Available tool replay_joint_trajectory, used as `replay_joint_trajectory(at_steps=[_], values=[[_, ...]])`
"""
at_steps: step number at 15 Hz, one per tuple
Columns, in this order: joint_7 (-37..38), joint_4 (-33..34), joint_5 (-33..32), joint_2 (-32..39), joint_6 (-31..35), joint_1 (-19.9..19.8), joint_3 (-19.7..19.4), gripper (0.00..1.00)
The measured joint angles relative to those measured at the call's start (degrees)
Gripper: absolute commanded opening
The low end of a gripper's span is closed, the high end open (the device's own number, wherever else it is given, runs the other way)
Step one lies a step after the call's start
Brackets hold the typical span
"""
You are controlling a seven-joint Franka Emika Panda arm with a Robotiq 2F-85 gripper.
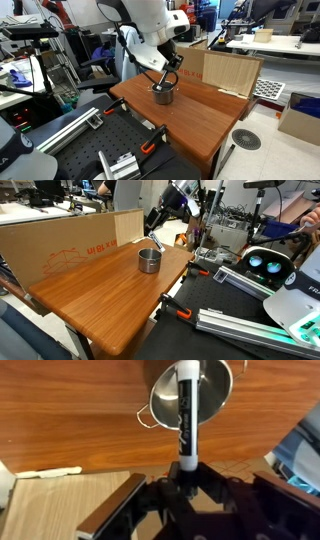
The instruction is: Put the marker in the pot
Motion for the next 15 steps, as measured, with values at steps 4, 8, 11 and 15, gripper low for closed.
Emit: replay_joint_trajectory(at_steps=[4,8,11,15], values=[[-0.6,-0.5,0.7,0.1,1.6,0.2,0.3,0.06],[-0.7,-0.8,0.7,0.3,2.4,0.2,0.5,0.06],[-0.7,-1.1,0.7,0.6,2.5,0.3,0.6,0.06],[-0.4,-0.9,0.7,1.3,2.5,0.5,1.0,0.06]])
